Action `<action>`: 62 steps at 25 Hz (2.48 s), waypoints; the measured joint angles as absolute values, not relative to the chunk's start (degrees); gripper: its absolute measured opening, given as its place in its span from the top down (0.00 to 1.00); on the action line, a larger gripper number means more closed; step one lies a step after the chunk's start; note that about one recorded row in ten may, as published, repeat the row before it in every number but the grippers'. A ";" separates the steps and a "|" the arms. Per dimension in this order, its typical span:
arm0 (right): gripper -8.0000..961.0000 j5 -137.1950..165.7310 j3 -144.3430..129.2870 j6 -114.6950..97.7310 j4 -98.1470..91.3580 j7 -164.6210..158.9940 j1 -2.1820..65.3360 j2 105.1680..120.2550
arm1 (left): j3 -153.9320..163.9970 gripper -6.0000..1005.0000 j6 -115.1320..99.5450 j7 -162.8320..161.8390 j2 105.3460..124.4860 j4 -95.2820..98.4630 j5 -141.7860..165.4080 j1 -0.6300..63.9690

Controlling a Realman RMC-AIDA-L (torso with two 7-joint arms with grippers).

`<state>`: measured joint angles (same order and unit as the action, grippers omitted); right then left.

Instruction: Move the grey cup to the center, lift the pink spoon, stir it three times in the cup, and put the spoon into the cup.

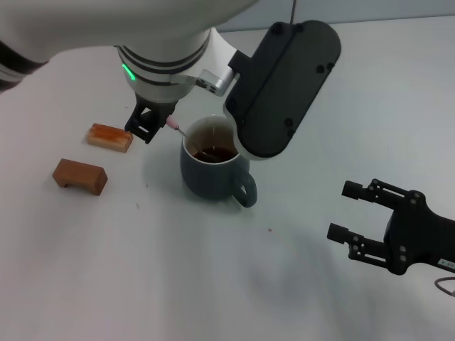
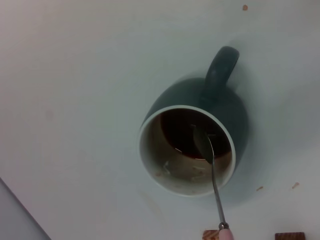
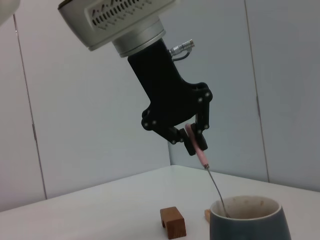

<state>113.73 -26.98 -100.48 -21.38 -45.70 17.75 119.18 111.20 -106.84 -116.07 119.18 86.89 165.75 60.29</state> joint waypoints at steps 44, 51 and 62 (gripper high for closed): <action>0.23 113.91 -27.68 -99.58 -21.43 -45.98 19.67 119.09 | 105.96 0.52 -100.93 -115.48 119.10 86.23 165.76 59.85; 0.23 113.80 -27.68 -99.68 -21.68 -45.85 19.35 119.09 | 87.73 0.51 -82.47 -110.90 118.76 92.83 159.43 51.69; 0.23 113.33 -27.19 -100.56 -22.47 -45.47 19.40 119.09 | 59.67 0.49 -72.85 -96.34 117.98 87.91 116.18 37.61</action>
